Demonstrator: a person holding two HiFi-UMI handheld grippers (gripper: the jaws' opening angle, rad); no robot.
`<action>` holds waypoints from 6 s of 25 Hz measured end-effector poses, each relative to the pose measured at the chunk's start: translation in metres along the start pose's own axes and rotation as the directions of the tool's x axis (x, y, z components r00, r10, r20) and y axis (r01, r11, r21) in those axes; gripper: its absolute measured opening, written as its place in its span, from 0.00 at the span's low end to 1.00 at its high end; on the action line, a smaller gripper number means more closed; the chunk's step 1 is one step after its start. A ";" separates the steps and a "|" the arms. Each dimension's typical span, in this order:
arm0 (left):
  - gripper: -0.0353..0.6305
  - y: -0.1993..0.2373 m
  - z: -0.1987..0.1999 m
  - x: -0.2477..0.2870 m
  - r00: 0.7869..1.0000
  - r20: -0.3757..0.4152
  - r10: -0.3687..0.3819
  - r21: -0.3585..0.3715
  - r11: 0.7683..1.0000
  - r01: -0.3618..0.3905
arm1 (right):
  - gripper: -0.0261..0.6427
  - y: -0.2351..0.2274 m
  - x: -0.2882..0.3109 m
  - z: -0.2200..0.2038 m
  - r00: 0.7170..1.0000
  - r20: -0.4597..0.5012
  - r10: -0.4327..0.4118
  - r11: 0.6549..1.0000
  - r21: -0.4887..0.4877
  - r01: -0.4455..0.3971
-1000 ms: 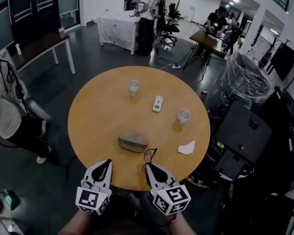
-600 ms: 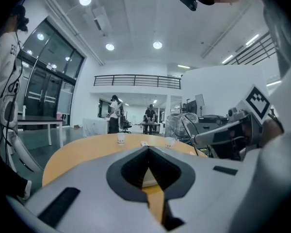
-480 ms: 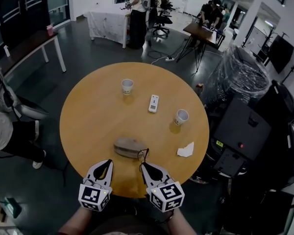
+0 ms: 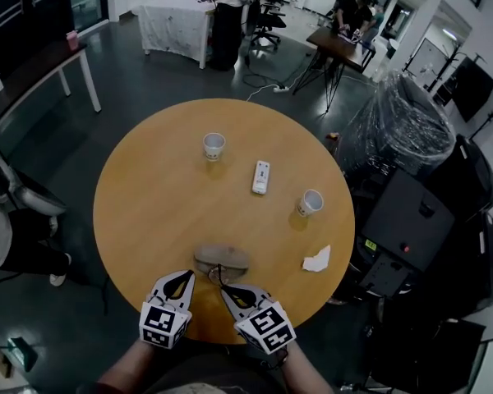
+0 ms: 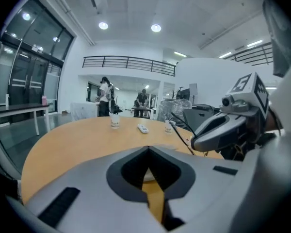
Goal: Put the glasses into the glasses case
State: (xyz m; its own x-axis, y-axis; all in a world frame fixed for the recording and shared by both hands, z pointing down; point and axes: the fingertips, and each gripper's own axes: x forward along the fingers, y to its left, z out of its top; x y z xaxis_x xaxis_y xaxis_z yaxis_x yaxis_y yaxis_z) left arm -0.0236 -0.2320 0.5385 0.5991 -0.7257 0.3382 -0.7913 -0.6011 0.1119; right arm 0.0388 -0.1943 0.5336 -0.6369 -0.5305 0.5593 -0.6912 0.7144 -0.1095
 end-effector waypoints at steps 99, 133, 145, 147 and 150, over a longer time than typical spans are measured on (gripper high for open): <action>0.06 -0.055 -0.006 -0.013 0.991 0.107 -0.082 -0.237 0.966 0.105 | 0.14 -0.037 -0.053 -0.068 0.895 -0.223 -0.386 0.877 -0.389 0.281; 0.06 -0.126 0.009 -0.202 0.949 0.315 -0.022 -0.261 0.959 0.109 | 0.02 0.076 -0.204 -0.018 0.649 0.393 -0.651 0.738 0.130 0.662; 0.06 -0.138 -0.025 -0.282 0.957 0.289 -0.005 -0.225 0.972 0.073 | 0.02 0.171 -0.217 -0.045 0.691 0.367 -0.623 0.771 0.134 0.623; 0.06 -0.141 -0.030 -0.292 0.958 0.285 -0.010 -0.214 0.974 0.074 | 0.02 0.182 -0.219 -0.052 0.690 0.360 -0.628 0.769 0.151 0.621; 0.06 -0.145 -0.036 -0.306 0.960 0.279 -0.019 -0.207 0.975 0.079 | 0.02 0.198 -0.224 -0.060 0.690 0.345 -0.636 0.762 0.145 0.631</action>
State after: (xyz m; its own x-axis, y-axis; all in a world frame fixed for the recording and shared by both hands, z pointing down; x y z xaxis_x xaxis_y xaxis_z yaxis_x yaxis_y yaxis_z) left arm -0.0966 0.0895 0.4519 0.6240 -0.7790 0.0619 -0.7496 -0.5742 0.3293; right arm 0.0652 0.0932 0.4364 -0.1175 -0.9781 0.1716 -0.9781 0.1439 0.1505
